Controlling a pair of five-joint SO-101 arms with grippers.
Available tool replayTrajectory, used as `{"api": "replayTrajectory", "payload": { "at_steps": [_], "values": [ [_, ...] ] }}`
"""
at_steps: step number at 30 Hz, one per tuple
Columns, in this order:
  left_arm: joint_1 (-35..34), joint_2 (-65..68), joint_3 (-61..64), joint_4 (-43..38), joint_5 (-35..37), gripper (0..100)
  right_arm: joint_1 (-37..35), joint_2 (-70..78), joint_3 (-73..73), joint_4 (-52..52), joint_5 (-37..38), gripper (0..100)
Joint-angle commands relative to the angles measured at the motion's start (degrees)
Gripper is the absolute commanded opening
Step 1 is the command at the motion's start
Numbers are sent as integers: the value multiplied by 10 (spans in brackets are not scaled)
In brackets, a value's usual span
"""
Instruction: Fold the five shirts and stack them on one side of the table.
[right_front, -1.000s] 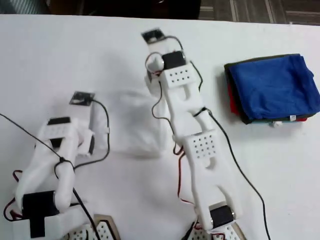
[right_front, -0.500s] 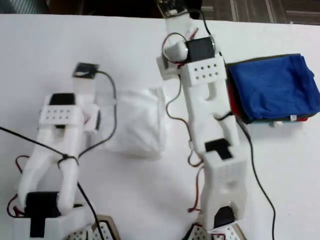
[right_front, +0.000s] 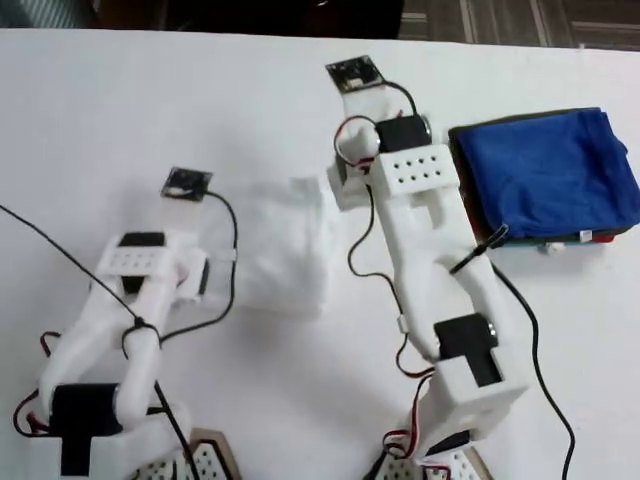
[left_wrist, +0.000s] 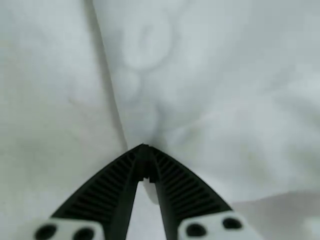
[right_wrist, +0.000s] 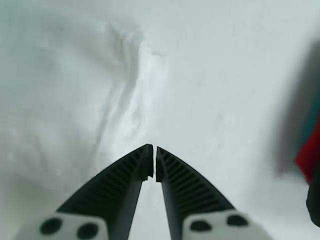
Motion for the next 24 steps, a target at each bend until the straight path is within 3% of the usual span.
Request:
{"api": "replayTrajectory", "payload": {
  "at_steps": [1,12,19,24],
  "values": [
    [-49,-22,10,-16,-36,26,7,-43,18,-16,-4,20],
    [-64,-26,-51,30,-42,26,-15,-38,24,-69,-23,35],
    [-133,-27,-147,129,-42,26,-80,7,33,-73,-69,336],
    [-200,-22,-145,122,-47,26,-116,99,8,-78,-75,352]
  ]
}}
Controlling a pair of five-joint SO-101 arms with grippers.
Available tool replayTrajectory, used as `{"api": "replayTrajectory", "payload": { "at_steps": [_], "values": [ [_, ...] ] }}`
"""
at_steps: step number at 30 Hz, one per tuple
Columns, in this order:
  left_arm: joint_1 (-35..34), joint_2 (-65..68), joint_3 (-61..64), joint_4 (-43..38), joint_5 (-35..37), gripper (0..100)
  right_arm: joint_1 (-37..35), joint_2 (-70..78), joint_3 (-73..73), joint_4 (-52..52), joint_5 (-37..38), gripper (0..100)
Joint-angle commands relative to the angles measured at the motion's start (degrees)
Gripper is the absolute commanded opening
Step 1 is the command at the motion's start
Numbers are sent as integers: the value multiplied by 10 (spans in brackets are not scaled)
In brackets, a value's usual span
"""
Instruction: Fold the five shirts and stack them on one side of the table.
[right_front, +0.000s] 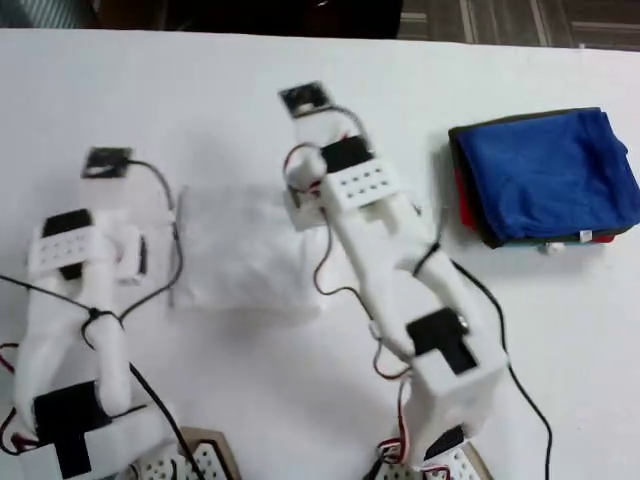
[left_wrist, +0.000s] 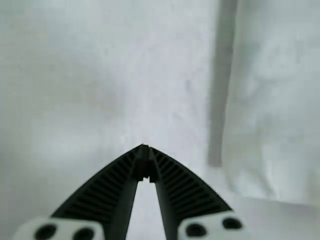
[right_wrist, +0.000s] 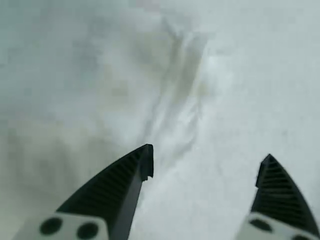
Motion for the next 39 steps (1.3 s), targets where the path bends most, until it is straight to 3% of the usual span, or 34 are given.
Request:
{"api": "replayTrajectory", "payload": {
  "at_steps": [1,8,20,23,27,29,34,39],
  "values": [
    [-37,-25,-9,-3,-4,26,-20,50,-38,-9,-5,353],
    [-75,-23,13,-41,-5,26,-5,169,-133,15,-86,381],
    [-73,-23,13,-71,-5,26,-22,360,-321,109,-92,396],
    [-75,-23,13,-71,-5,26,-22,400,-372,168,-88,279],
    [-75,-23,13,-71,-4,26,-13,439,-432,225,-87,1],
    [-75,-23,13,-71,-4,26,-1,444,-457,238,-87,66],
    [-75,-23,14,-71,-4,26,29,414,-489,239,-87,98],
    [-74,-23,14,-71,-4,26,32,338,-489,239,-87,302]
  ]
}}
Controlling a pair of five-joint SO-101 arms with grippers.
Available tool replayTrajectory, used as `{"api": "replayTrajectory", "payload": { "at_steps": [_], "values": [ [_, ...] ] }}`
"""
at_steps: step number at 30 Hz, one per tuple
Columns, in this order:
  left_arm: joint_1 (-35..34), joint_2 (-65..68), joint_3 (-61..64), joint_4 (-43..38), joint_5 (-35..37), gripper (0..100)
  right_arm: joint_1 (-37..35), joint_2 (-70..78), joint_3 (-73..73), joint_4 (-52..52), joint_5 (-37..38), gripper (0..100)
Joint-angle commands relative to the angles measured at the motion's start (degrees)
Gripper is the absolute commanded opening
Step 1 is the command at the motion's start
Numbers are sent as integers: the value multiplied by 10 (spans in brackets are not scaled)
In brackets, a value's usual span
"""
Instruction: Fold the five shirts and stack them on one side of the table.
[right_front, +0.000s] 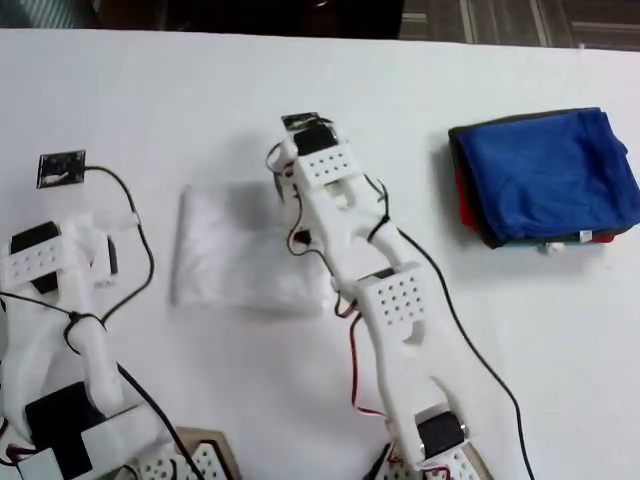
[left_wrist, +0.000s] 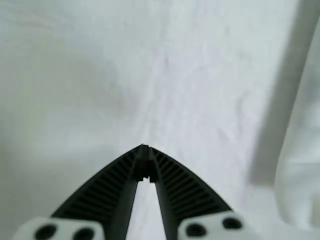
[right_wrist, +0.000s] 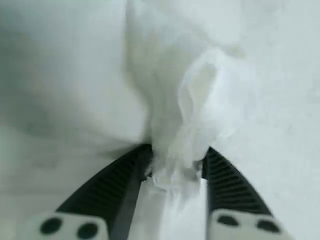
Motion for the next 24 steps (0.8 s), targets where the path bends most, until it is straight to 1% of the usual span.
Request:
{"api": "replayTrajectory", "payload": {
  "at_steps": [1,3,7,10,13,16,19,24],
  "values": [
    [-4,-21,-1,-8,-3,26,15,-87,-11,12,1,341],
    [-4,-21,-1,-8,-2,26,13,-119,-11,12,1,387],
    [-4,-21,-1,-8,-2,26,1,-160,-8,13,-4,390],
    [-4,-21,-1,-8,-2,26,-28,-163,-7,14,-5,392],
    [-4,-21,-1,-8,-2,26,-68,-163,15,14,-30,395],
    [-4,-21,-1,-8,-2,26,-95,-162,45,13,-42,433],
    [-6,-21,-1,-8,-3,26,-94,-161,61,11,-40,474],
    [-4,-21,-1,-8,-2,26,-68,-145,64,11,-40,477]
  ]
}}
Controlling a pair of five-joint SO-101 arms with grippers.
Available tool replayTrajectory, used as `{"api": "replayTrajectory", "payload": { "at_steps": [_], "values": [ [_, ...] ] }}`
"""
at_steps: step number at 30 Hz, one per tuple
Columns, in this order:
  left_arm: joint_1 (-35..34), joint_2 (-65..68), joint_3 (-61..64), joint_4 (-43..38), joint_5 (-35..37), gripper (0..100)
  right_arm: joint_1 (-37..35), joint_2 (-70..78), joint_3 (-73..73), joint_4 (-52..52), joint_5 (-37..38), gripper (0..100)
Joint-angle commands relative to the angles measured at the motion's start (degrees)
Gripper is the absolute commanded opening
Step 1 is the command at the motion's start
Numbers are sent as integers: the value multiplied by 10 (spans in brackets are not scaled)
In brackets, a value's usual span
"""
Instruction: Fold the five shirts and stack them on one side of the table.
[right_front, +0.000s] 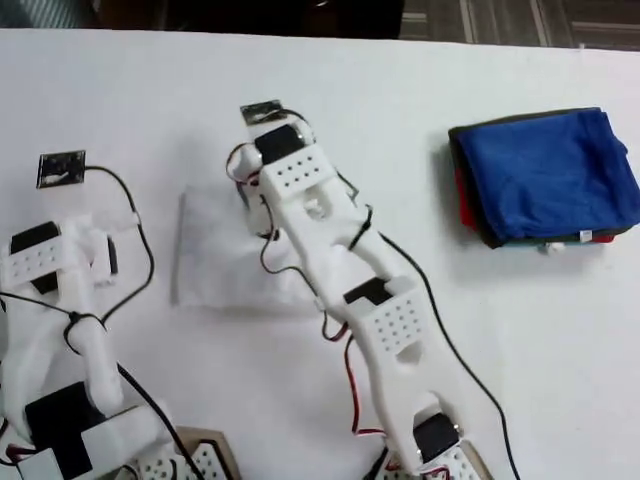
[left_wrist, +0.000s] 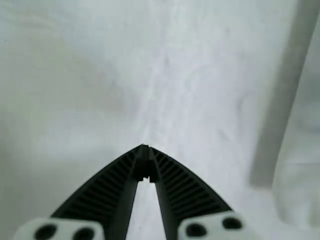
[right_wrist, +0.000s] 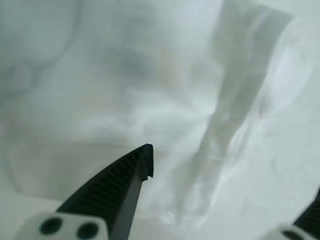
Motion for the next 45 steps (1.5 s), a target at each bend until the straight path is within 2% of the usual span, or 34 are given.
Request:
{"api": "replayTrajectory", "payload": {
  "at_steps": [1,14,16,19,23,24,27,31,35,40,45],
  "values": [
    [-4,-21,-2,-9,-2,26,17,-15,-2,10,-4,477],
    [-7,-21,-1,-9,-2,26,13,179,-91,7,-4,474],
    [-7,-21,-1,-9,-2,26,13,190,-91,10,-2,449],
    [-7,-21,-1,-9,-2,26,15,196,-91,12,2,326],
    [-7,-21,-4,-9,-2,26,17,192,-92,12,3,43],
    [-7,-21,-5,-9,-2,26,17,193,-92,12,11,7],
    [-7,-21,-3,-9,-2,26,18,192,-91,13,39,70],
    [-7,-21,-2,-9,-1,26,36,192,-92,13,45,19],
    [-7,-21,-1,-9,-1,26,69,191,-103,12,56,19],
    [-5,-21,-1,-9,0,26,128,166,-143,14,149,19],
    [-4,-21,-1,-9,0,26,160,29,-143,14,286,19]
  ]
}}
